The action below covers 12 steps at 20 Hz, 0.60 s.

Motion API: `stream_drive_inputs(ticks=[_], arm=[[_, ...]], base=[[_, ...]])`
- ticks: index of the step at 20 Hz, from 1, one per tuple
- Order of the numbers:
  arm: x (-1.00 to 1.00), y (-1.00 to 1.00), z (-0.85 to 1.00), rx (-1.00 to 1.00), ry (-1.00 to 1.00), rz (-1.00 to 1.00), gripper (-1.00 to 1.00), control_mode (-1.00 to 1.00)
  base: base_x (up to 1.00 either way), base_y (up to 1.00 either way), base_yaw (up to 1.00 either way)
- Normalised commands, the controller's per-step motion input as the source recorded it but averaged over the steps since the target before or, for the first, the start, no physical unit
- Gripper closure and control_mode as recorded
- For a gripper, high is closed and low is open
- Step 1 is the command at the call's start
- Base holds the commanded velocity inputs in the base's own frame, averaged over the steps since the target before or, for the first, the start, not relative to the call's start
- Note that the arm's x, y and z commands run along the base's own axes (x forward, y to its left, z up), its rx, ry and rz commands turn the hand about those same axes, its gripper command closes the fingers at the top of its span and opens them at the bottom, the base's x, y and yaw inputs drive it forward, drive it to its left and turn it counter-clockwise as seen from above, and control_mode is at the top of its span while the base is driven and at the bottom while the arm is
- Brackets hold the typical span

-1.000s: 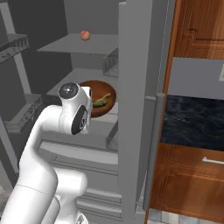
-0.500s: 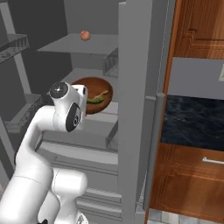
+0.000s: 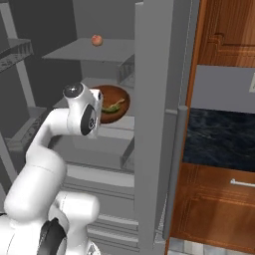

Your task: Pick the chicken drumstick and squash from their plates and place them in the bowl. Then put the bowl in the fridge.

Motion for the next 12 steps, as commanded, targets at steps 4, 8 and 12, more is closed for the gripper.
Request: stream_drive_inputs(ticks=[4, 8, 12], arm=[[0.46, 0.00, 0.00, 0.00, -0.03, 0.00, 1.00, -1.00], [0.49, 0.00, 0.00, 0.00, -0.06, 0.00, 1.00, -1.00], [0.43, 0.00, -0.10, 0.00, -0.03, 0.00, 1.00, -1.00]], base=[[0.00, 0.00, 0.00], [0.00, 0.00, 0.00], [0.00, 0.00, 0.00]])
